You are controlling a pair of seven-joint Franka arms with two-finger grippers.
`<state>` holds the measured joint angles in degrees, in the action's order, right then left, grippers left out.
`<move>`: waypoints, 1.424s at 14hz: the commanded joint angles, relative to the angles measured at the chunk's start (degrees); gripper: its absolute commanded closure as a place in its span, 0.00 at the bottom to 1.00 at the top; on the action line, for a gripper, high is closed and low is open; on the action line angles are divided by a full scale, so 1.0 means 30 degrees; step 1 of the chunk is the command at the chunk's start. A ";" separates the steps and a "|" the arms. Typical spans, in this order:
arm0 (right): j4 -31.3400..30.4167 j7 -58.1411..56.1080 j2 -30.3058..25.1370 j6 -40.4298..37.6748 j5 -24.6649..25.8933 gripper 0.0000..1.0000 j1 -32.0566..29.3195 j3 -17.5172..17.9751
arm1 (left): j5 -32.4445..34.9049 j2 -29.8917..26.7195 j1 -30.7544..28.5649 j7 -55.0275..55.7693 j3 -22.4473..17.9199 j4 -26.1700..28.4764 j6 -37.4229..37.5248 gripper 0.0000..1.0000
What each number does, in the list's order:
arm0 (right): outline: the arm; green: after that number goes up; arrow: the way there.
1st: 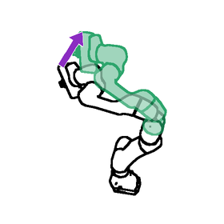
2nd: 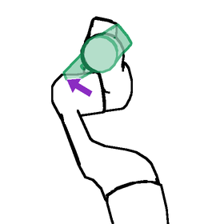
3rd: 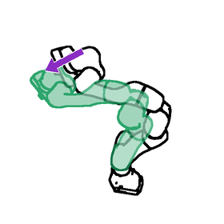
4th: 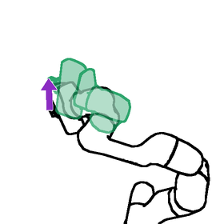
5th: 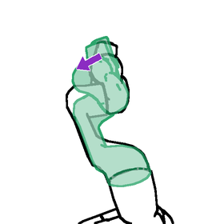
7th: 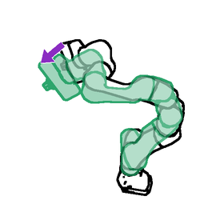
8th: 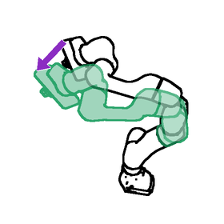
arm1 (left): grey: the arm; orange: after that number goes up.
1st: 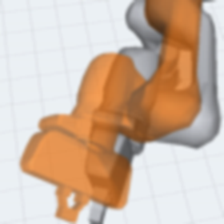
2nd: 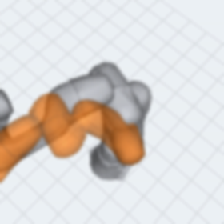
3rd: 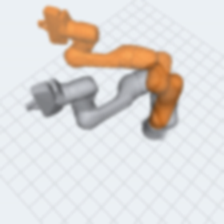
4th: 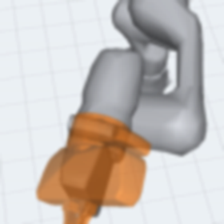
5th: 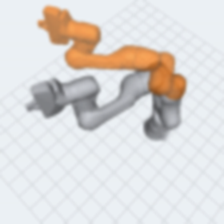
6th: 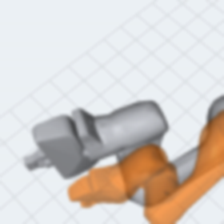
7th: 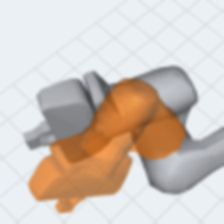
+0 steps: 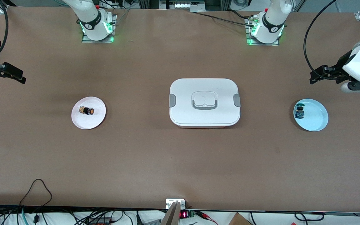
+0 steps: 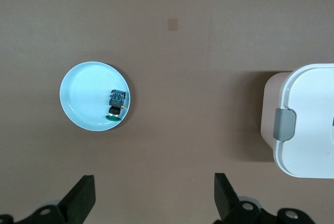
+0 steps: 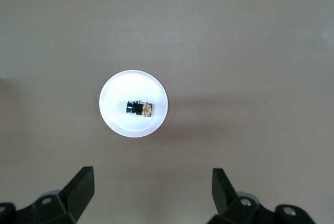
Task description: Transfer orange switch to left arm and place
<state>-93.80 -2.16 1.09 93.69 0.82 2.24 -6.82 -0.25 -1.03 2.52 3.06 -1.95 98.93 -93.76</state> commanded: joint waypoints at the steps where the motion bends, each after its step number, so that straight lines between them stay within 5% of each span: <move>1: 0.0037 0.0309 -0.0247 -0.0380 0.0020 0.00 0.0043 -0.0042 | 0.0494 0.0021 0.0097 0.0064 0.0033 -0.0369 0.0404 0.00; 20: 0.0359 0.0398 0.2972 0.0000 0.0284 0.00 0.0366 -0.0129 | 0.0494 0.0021 0.0097 0.0064 0.0033 -0.0369 0.0404 0.00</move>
<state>-93.78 -1.97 8.33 93.60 0.98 3.23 -6.89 -0.25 -1.03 2.52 3.06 -1.94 98.93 -93.76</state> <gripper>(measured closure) 0.000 0.000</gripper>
